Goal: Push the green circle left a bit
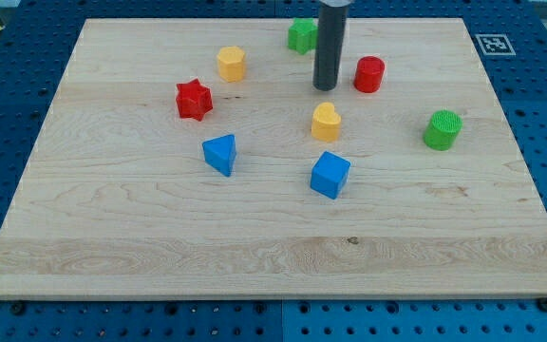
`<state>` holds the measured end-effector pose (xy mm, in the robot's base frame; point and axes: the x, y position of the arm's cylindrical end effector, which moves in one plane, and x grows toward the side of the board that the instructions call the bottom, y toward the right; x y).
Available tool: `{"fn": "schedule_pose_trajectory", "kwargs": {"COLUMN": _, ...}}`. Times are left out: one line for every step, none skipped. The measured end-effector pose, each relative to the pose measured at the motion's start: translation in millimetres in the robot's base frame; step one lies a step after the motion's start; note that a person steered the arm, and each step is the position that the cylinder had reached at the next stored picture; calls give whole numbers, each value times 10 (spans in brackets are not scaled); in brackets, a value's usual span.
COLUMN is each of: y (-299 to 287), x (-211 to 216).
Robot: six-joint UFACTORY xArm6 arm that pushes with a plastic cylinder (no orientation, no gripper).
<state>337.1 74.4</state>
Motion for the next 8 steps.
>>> {"fn": "schedule_pose_trajectory", "kwargs": {"y": 107, "x": 212}}
{"fn": "schedule_pose_trajectory", "kwargs": {"y": 418, "x": 429}}
{"fn": "schedule_pose_trajectory", "kwargs": {"y": 919, "x": 429}}
{"fn": "schedule_pose_trajectory", "kwargs": {"y": 1386, "x": 430}}
{"fn": "schedule_pose_trajectory", "kwargs": {"y": 1592, "x": 471}}
{"fn": "schedule_pose_trajectory", "kwargs": {"y": 1593, "x": 742}}
{"fn": "schedule_pose_trajectory", "kwargs": {"y": 1518, "x": 956}}
{"fn": "schedule_pose_trajectory", "kwargs": {"y": 1507, "x": 959}}
